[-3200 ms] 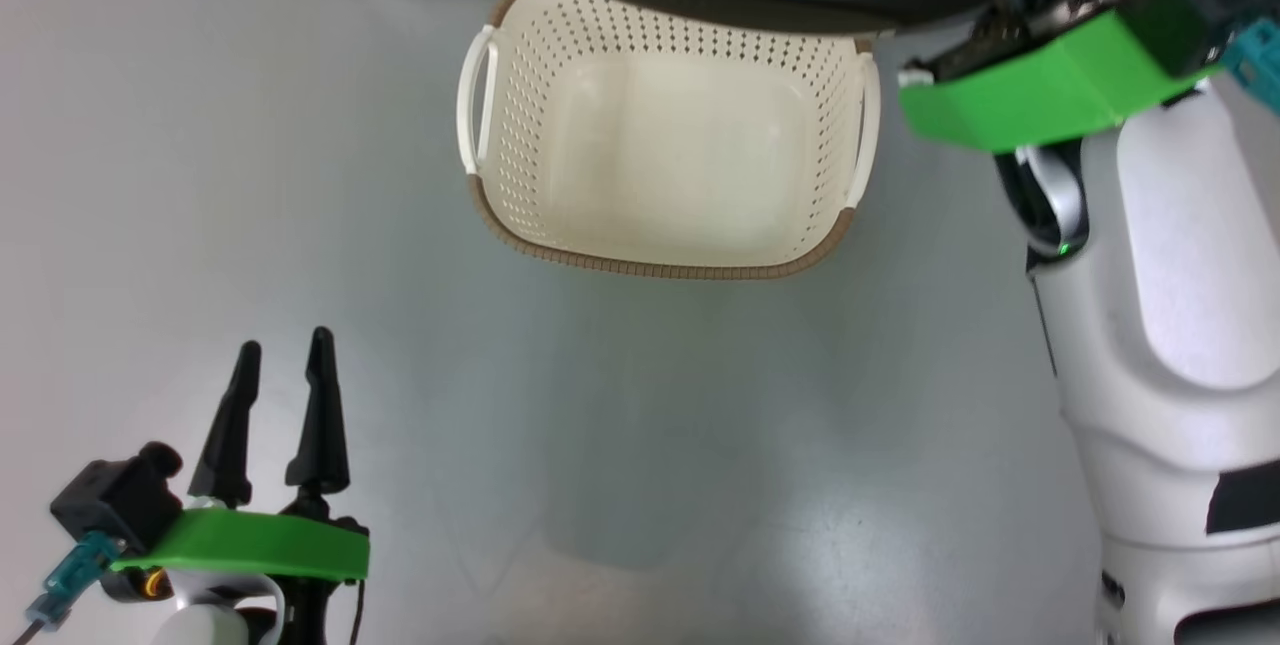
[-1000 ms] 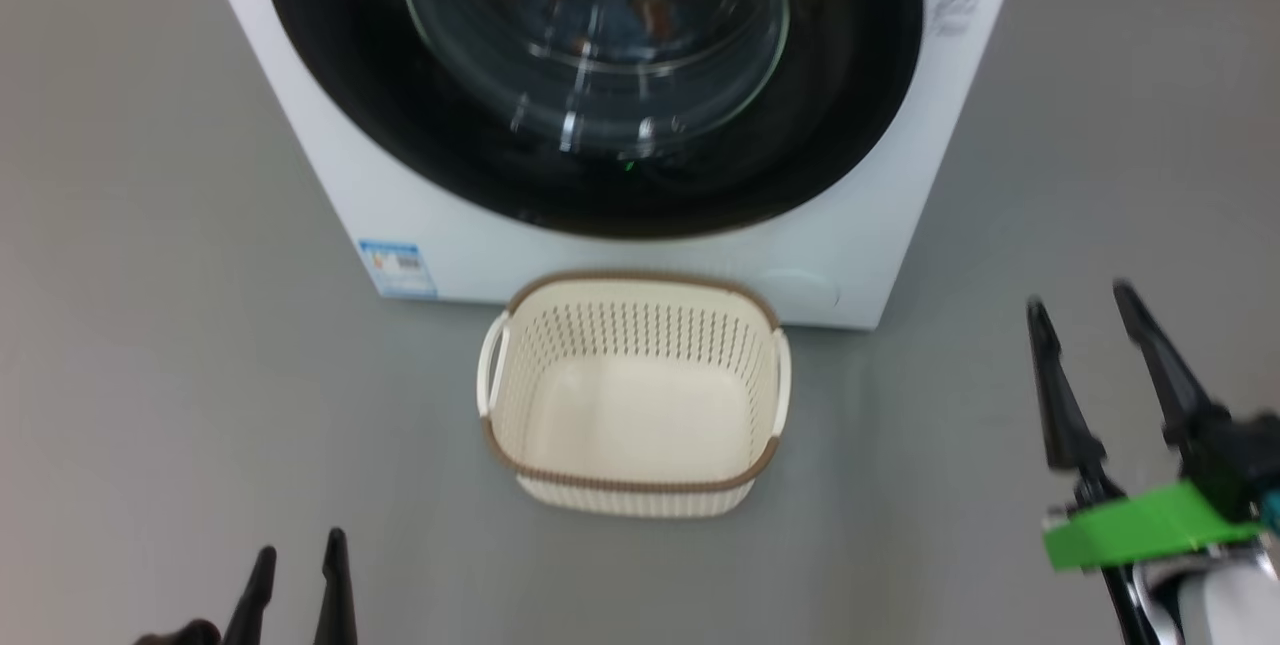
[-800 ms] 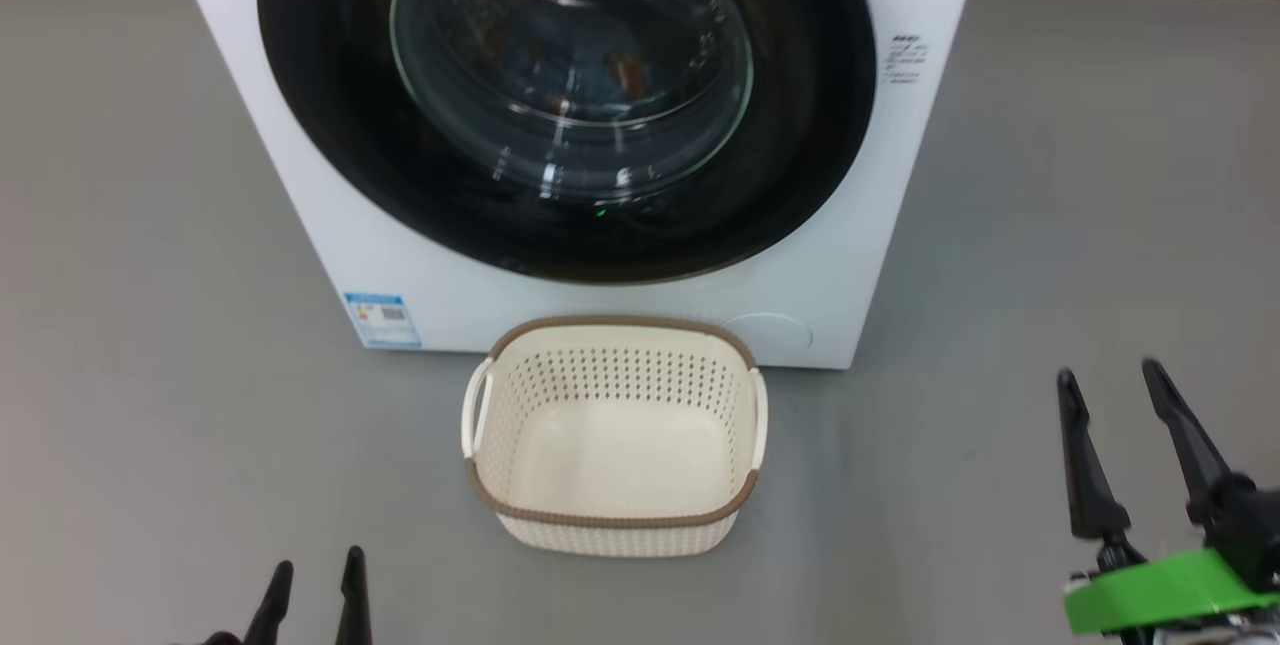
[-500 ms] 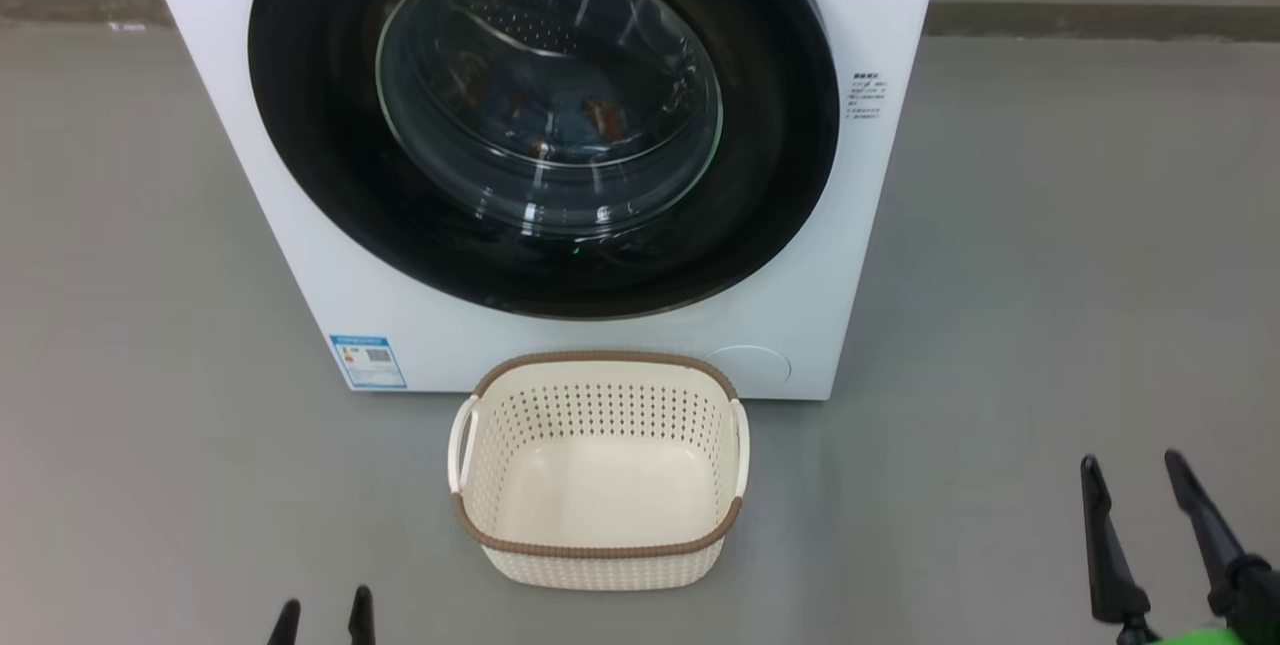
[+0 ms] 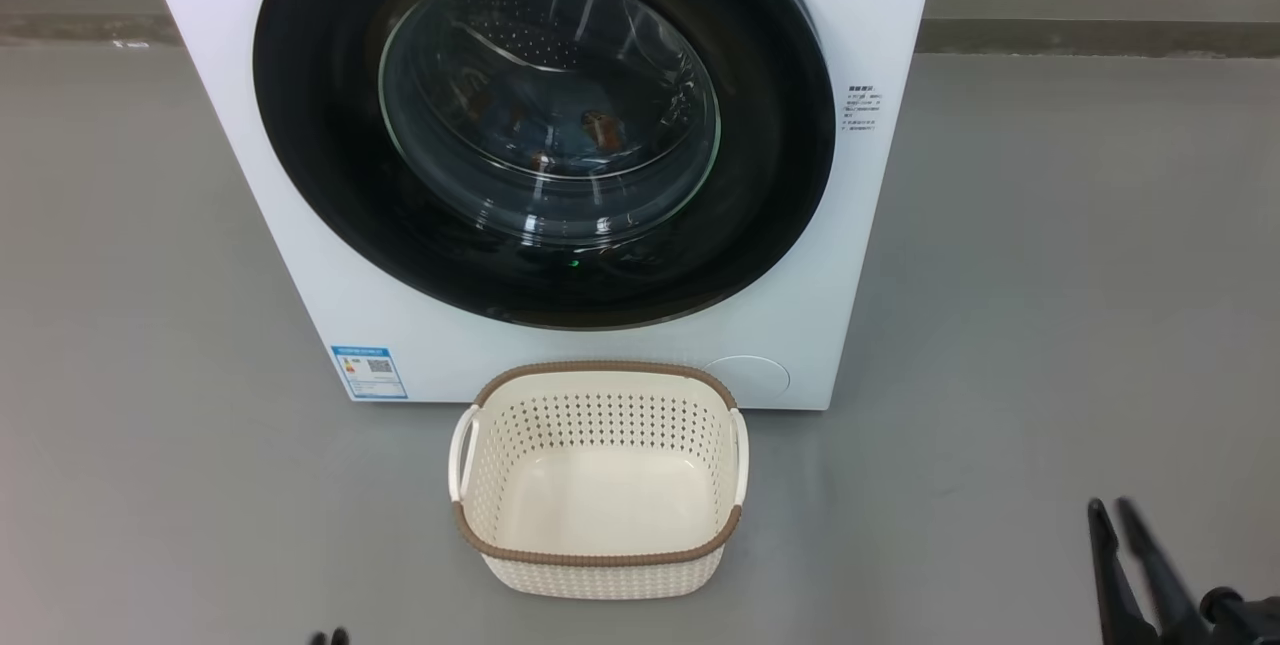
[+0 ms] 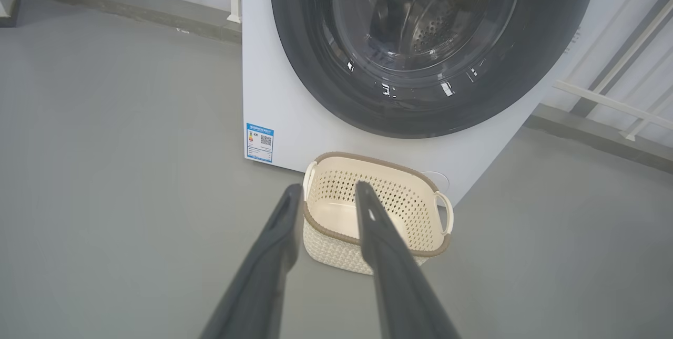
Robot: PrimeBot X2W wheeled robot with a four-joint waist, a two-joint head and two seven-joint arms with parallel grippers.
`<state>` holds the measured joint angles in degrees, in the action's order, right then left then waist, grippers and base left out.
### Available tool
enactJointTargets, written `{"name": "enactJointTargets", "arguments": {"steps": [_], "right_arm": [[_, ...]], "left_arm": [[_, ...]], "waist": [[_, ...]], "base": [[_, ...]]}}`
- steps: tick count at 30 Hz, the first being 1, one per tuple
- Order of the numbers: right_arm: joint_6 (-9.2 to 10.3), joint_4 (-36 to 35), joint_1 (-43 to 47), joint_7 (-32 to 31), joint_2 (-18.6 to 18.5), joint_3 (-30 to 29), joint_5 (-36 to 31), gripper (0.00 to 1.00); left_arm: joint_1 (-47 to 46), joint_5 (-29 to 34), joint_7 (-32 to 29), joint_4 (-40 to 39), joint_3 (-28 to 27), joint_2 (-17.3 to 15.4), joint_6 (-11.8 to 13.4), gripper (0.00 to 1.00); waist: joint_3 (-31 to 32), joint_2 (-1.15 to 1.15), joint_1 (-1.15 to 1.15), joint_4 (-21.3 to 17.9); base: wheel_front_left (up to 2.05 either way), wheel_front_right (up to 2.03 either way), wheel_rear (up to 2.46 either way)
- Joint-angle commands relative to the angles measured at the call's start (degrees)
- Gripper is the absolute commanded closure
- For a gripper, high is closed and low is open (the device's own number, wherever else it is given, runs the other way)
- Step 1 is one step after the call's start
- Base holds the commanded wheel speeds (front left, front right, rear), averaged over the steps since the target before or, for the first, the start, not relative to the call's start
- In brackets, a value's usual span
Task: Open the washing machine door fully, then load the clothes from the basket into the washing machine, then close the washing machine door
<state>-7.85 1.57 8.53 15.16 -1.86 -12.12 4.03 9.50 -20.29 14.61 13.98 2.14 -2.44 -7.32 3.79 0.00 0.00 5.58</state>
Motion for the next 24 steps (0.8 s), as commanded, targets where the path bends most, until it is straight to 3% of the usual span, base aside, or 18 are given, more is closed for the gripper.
{"name": "enactJointTargets", "arguments": {"steps": [1,9,14,24], "right_arm": [[-0.01,0.8,-0.1,-0.1,0.1,0.0,0.1,1.00],[-0.01,3.0,-1.0,-1.4,0.3,0.0,4.6,1.00],[0.00,3.3,-1.4,-2.2,0.3,0.4,8.1,1.00],[0.03,4.0,-2.6,-3.8,0.1,1.0,15.2,1.00]], "left_arm": [[0.1,-0.1,0.0,0.6,0.1,0.2,0.0,1.00],[-0.6,-3.9,-1.0,1.7,0.0,0.4,0.0,1.00],[-1.2,-6.9,-1.8,1.7,-0.3,0.3,0.0,1.00],[-2.5,-12.7,-3.3,1.5,-0.9,0.1,0.0,1.00]], "waist": [[0.0,0.00,0.00,0.0],[-0.1,0.00,0.13,-0.3],[-0.3,0.00,0.01,-0.5],[-0.7,0.00,0.00,-1.0]], "base": [[0.00,0.00,0.00],[0.00,0.00,0.00],[0.00,0.00,0.00],[0.00,0.00,0.00]]}}
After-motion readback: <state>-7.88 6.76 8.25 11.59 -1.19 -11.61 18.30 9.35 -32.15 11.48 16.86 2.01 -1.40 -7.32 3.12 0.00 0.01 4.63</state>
